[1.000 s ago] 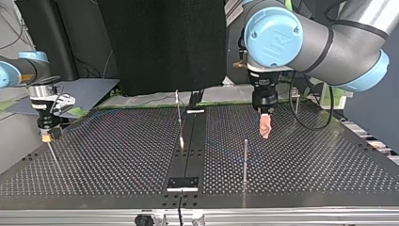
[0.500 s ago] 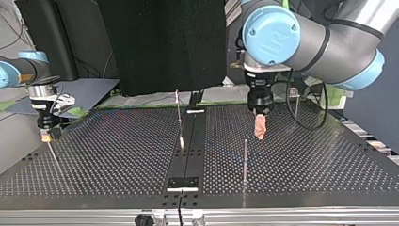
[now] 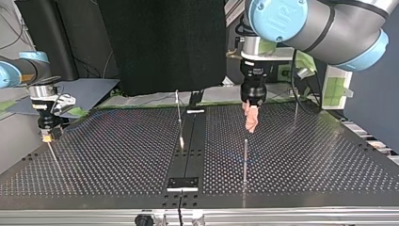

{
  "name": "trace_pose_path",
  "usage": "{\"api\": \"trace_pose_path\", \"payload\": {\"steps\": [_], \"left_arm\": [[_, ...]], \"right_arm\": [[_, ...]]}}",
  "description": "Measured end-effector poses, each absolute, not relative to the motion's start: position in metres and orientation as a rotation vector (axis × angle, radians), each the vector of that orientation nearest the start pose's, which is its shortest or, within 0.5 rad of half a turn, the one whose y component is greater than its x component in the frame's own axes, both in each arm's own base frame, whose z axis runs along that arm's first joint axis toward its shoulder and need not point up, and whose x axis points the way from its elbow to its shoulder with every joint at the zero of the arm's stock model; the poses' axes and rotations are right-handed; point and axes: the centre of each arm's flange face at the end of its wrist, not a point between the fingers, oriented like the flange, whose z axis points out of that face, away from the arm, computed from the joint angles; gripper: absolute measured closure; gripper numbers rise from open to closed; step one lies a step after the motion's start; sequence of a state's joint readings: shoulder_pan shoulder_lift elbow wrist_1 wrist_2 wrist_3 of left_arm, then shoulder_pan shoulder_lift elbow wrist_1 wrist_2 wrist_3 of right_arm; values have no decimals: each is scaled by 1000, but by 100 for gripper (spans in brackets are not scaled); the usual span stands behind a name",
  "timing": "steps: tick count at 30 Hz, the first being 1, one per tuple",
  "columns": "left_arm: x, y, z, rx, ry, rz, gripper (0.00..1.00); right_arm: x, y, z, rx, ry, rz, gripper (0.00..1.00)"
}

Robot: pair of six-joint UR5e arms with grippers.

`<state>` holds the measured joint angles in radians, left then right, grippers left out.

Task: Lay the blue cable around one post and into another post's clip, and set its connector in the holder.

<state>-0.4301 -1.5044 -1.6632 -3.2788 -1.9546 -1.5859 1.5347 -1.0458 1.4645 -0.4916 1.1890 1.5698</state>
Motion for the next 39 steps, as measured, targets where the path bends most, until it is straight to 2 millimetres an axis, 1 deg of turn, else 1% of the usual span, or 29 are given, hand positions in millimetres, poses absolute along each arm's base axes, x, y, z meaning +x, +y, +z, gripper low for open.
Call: {"api": "trace_pose_path", "payload": {"steps": [3,9,18,28,31,34,39], "left_arm": [[356,-271,457,80,1713,-31,0],[355,-272,436,92,1712,-51,0],[359,-273,385,103,1750,-38,0],[362,-278,315,143,1827,-13,0],[361,-278,298,151,1845,-7,0],[359,-277,285,153,1853,-5,0],[352,-275,271,155,1856,-9,0]], "right_arm": [[146,-676,278,1409,-960,1478,1],[147,-676,278,1410,-959,1478,1],[147,-676,278,1411,-958,1478,1],[146,-676,278,1410,-956,1478,1],[146,-676,278,1410,-956,1479,1],[147,-676,278,1410,-955,1479,1],[147,-676,278,1412,-953,1482,1]]}}
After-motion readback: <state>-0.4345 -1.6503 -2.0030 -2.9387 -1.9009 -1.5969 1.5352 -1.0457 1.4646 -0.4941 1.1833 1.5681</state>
